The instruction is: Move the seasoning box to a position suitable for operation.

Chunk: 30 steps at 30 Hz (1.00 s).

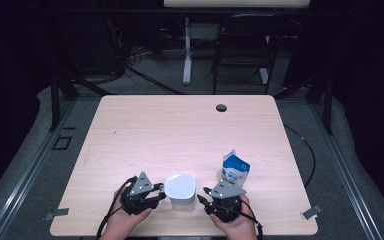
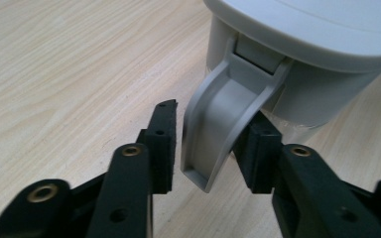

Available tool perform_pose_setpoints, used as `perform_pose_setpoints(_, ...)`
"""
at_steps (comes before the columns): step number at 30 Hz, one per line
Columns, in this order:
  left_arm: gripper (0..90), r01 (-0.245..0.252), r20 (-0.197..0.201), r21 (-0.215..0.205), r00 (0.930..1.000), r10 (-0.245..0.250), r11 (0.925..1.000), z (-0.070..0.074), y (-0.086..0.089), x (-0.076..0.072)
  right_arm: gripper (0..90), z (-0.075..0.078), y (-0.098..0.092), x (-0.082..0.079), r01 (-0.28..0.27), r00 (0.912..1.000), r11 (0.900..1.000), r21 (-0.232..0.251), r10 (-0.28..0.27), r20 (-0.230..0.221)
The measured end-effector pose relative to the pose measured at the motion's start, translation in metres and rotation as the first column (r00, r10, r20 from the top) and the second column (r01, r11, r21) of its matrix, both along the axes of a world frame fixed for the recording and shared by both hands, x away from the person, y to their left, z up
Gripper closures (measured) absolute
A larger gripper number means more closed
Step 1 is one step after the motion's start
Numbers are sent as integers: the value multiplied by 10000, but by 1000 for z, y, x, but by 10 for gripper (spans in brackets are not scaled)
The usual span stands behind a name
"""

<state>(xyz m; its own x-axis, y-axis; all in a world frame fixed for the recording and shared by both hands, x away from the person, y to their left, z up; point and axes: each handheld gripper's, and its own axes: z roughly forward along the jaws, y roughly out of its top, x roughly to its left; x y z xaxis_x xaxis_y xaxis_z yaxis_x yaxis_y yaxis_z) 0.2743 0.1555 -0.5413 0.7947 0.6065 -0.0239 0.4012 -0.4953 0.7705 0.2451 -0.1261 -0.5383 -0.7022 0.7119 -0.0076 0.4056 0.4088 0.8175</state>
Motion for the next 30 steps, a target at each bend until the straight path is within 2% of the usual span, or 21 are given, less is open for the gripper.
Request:
perform_pose_setpoints(4, 599, 114, -26, -245, 9999, -115, 9996, 7, 7, -5, 654, 1, 0, 0, -1, 9999, 10000, -27, 1, 107)
perform_pose_setpoints(7, 578, 144, 52, -248, 9999, -142, 9996, 13, 12, -11, 665, 3, -1, 0, 66, 9999, 10000, 60, -67, 110)
perform_pose_setpoints(11, 572, 82, 29, -678, 10000, -80, 9977, 25, 18, -15, 664, 5, -3, 1, -4, 10000, 9998, 175, 5, -25)
perform_pose_setpoints(15, 560, -69, 49, -1098, 10000, 75, 9939, 38, 21, -13, 663, 7, -2, 0, -10, 10000, 9998, 202, 11, -61)
perform_pose_setpoints(22, 533, -11, 121, -1358, 9999, 27, 9907, 53, 13, -6, 629, 8, -2, 1, 2, 10000, 9999, 142, -3, 51)
perform_pose_setpoints(25, 603, 52, 227, -1388, 9997, -21, 9903, 62, 7, -3, 630, 8, -3, 1, 34, 10000, 9999, 147, -35, 65)
perform_pose_setpoints(30, 724, 156, 322, -1448, 9994, -111, 9893, 67, 0, -1, 626, 9, -3, 1, 68, 9999, 9997, 254, -71, 125)
